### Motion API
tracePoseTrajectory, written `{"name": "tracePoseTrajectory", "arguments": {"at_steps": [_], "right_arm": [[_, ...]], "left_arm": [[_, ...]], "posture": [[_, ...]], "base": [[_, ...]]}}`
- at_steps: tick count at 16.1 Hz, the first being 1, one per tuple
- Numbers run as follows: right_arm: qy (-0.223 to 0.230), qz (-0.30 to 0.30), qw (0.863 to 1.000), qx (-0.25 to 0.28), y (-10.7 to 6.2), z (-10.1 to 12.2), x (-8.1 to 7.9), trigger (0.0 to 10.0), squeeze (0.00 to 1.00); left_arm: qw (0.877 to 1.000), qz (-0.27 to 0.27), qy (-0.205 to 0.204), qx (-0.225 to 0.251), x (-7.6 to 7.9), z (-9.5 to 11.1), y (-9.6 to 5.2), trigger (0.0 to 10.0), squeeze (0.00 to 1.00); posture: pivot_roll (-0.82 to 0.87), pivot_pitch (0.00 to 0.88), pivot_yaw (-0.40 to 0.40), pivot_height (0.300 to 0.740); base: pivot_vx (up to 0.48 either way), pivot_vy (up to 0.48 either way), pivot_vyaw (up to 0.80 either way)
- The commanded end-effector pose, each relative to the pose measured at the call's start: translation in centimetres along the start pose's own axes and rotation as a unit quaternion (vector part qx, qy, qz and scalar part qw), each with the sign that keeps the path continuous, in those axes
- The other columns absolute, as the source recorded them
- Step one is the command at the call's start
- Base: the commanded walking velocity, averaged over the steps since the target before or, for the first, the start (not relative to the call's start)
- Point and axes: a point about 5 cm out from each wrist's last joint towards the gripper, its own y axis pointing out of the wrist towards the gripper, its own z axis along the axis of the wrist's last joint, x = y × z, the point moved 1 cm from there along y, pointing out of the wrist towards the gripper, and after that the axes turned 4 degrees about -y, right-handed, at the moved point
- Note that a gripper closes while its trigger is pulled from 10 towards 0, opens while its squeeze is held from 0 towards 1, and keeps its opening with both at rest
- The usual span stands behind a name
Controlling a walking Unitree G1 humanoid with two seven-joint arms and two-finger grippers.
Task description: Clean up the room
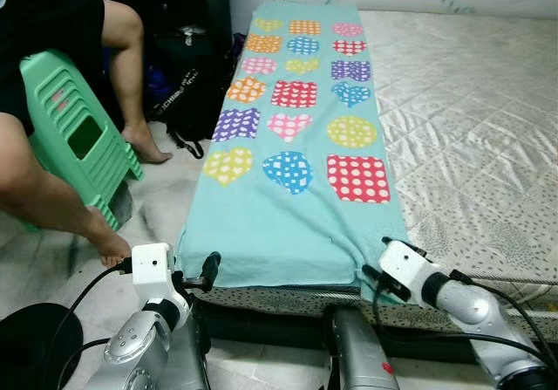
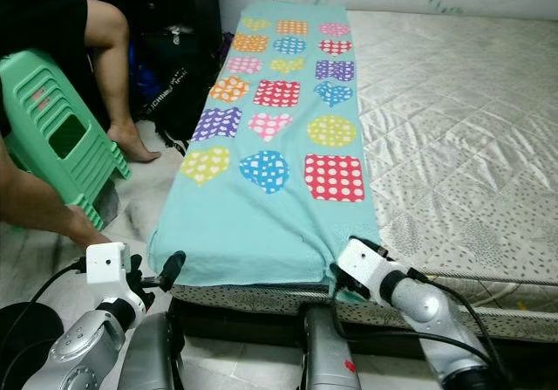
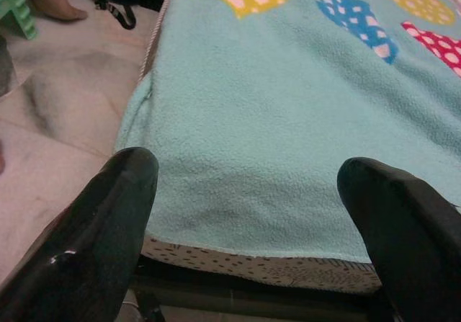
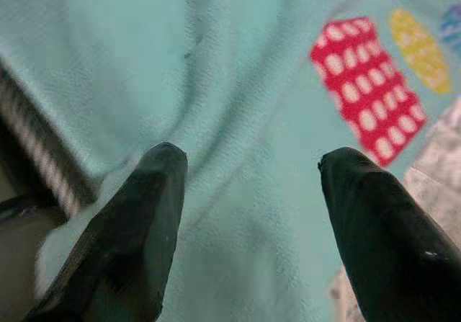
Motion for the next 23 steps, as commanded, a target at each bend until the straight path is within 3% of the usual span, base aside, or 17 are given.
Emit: {"name": "tracePoseTrajectory", "arguments": {"at_steps": [1, 5, 23], "right_arm": [[0.000, -0.022, 1.000, 0.002, 0.4, 0.7, 0.1, 10.0, 0.00], [0.003, -0.023, 1.000, 0.017, 1.6, 2.2, -0.7, 10.0, 0.00], [-0.007, -0.021, 1.000, 0.018, 1.6, 2.4, -1.3, 10.0, 0.00]], "left_arm": [[1.000, -0.003, 0.004, 0.002, 0.0, 0.1, 0.1, 10.0, 0.00], [1.000, -0.005, 0.006, 0.002, 0.0, 0.2, 0.1, 10.0, 0.00], [1.000, -0.004, 0.006, 0.002, 0.0, 0.1, 0.0, 10.0, 0.00]], "posture": [[-0.08, 0.021, 0.002, 0.526], [-0.07, 0.018, 0.005, 0.526], [-0.07, 0.019, 0.002, 0.526]], "base": [[0.000, 0.000, 0.00], [0.000, 0.000, 0.00], [0.000, 0.000, 0.00]]}}
